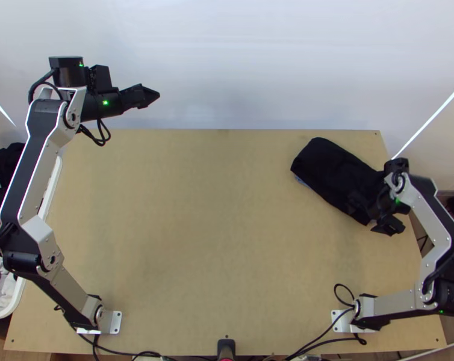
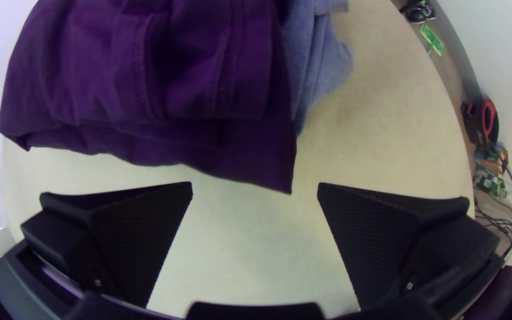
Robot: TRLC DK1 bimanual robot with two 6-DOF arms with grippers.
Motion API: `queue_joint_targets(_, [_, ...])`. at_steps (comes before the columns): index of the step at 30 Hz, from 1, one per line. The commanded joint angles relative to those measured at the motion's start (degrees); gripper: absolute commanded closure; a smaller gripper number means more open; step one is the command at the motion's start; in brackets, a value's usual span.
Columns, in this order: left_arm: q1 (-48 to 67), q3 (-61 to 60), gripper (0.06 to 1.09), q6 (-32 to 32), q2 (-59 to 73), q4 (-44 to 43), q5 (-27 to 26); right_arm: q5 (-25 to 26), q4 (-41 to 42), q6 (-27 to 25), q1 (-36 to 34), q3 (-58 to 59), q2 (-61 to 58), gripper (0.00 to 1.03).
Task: Fold the t-shirt
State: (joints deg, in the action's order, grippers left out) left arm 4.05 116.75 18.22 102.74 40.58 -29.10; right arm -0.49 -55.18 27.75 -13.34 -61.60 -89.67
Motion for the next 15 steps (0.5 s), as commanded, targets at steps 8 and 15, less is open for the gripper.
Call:
queue_joint_targets(8, [0.6, 0.23, 0.1, -0.02, 0.36, -0.59, -0.08, 0.93, 22.13, -4.02, -2.3, 8.87, -2.53, 0.04])
queue_joint_targets(15, [0.87, 0.59, 0.1, 0.59, 1.06, -1.2, -0.08, 1.55, 26.44, -4.28, -2.3, 9.05, -2.44, 0.04])
